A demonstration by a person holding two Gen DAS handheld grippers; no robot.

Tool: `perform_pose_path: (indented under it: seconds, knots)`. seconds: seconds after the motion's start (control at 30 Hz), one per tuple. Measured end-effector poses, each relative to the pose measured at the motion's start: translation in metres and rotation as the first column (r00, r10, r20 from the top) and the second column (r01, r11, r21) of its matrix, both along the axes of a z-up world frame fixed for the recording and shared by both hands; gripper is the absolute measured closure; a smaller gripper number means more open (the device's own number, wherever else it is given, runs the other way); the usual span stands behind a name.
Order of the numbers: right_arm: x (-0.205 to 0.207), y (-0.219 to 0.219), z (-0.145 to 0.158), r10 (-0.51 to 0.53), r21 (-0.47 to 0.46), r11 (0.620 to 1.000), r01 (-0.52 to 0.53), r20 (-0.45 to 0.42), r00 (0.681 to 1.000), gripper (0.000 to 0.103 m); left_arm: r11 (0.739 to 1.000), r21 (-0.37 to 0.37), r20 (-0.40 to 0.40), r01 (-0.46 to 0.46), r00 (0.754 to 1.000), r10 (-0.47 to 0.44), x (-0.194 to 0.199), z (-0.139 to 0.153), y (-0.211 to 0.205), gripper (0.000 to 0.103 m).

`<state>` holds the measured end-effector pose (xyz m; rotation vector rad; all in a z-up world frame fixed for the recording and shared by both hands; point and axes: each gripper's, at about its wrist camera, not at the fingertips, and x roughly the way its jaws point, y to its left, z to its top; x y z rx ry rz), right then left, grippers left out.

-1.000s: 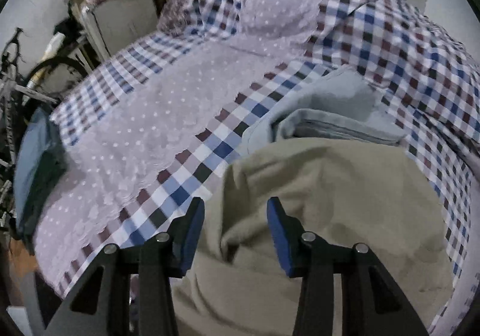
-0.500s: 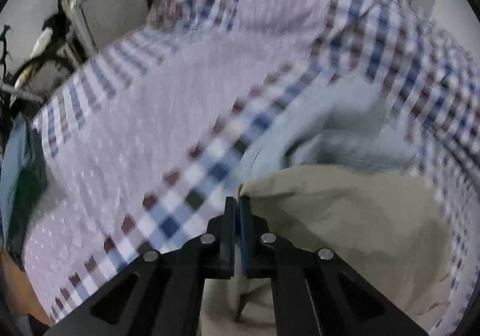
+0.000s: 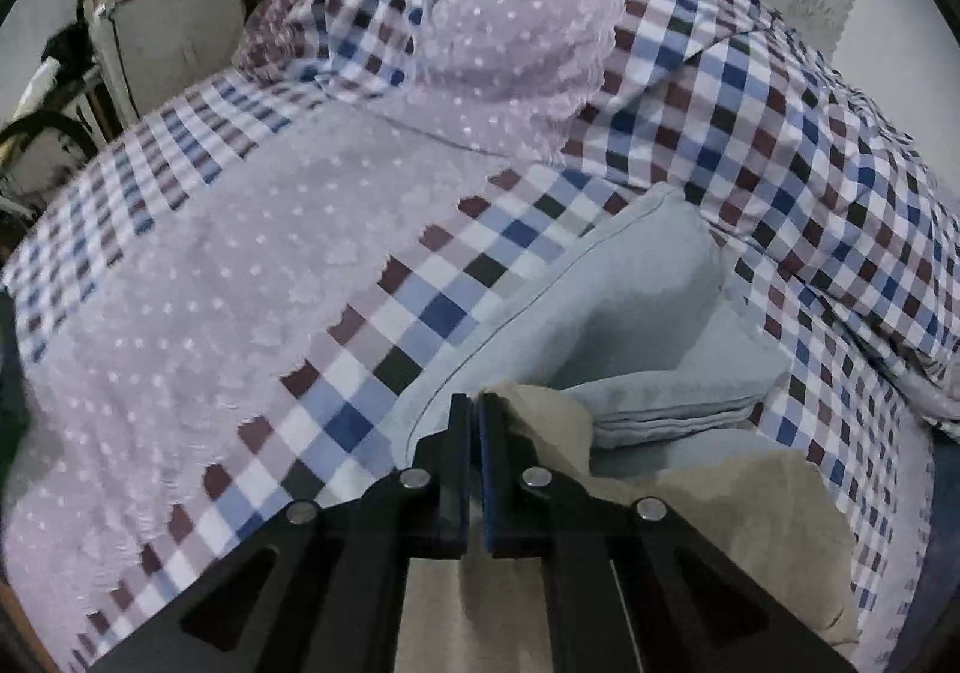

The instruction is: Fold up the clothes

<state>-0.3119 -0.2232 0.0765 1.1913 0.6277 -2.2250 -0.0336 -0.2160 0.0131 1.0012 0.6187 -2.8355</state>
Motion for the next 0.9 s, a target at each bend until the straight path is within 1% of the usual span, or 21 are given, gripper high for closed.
perform_pose_path:
  seconds: [0.03,0.07,0.1,0.13,0.17,0.2,0.23,0.33,0.37,0.53,0.63,0.73,0.83,0.9]
  knots:
    - [-0.001,0.000,0.001,0.001,0.006,1.000,-0.001,0.001,1.000,0.103,1.000,0.009,0.006,0.002,1.000,-0.002,0.000,-0.002,-0.001,0.100]
    - [0.000,0.001,0.005,0.004,0.007,1.000,-0.004,0.008,1.000,0.101,1.000,0.017,0.012,0.004,1.000,-0.004,0.000,-0.003,-0.002,0.100]
    - [0.001,0.004,0.011,0.011,0.004,1.000,-0.011,0.010,1.000,0.093,1.000,0.021,0.017,0.006,1.000,-0.006,0.000,-0.004,-0.002,0.100]
    - [0.003,0.008,0.020,0.023,-0.002,1.000,-0.023,0.008,1.000,0.083,1.000,0.022,0.019,0.007,1.000,-0.007,-0.001,-0.005,-0.002,0.100]
    - [0.005,0.014,0.030,0.034,-0.011,0.999,-0.034,0.002,0.999,0.056,1.000,0.023,0.020,0.008,1.000,-0.008,-0.001,-0.005,-0.002,0.100]
    - [0.007,0.022,0.041,0.043,-0.023,0.999,-0.043,-0.009,0.999,0.038,1.000,0.024,0.019,0.008,1.000,-0.008,0.000,-0.005,-0.002,0.100]
    - [0.008,0.030,0.052,0.052,-0.036,0.998,-0.053,-0.020,0.998,0.036,1.000,0.025,0.018,0.008,1.000,-0.008,0.000,-0.004,-0.002,0.100]
    - [0.011,0.060,0.077,0.074,-0.073,0.995,-0.073,0.007,0.997,0.036,0.999,0.031,0.015,0.009,1.000,-0.010,0.000,-0.004,-0.004,0.100]
    - [0.013,0.069,0.079,0.083,-0.078,0.994,-0.081,0.022,0.996,0.036,0.999,0.034,0.015,0.009,1.000,-0.010,0.000,-0.005,-0.004,0.100]
    - [0.025,0.103,0.054,0.139,-0.064,0.989,-0.133,0.110,0.984,0.037,0.999,0.036,0.019,0.010,1.000,-0.010,-0.001,-0.004,-0.004,0.100]
    - [0.033,0.123,0.039,0.171,-0.058,0.985,-0.164,0.162,0.972,0.048,0.999,0.038,0.024,0.009,1.000,-0.010,-0.003,-0.005,-0.004,0.100]
    - [0.041,0.143,0.024,0.202,-0.053,0.979,-0.195,0.215,0.955,0.052,0.999,0.036,0.030,0.006,1.000,-0.007,-0.004,-0.006,-0.003,0.100]
    - [0.047,0.141,0.007,0.235,-0.064,0.972,-0.226,0.254,0.938,0.051,1.000,0.028,0.036,0.004,0.999,-0.005,-0.004,-0.007,-0.002,0.100]
    - [0.049,0.134,0.000,0.250,-0.075,0.968,-0.239,0.263,0.932,0.051,1.000,0.025,0.040,0.004,0.999,-0.005,-0.004,-0.007,-0.002,0.100]
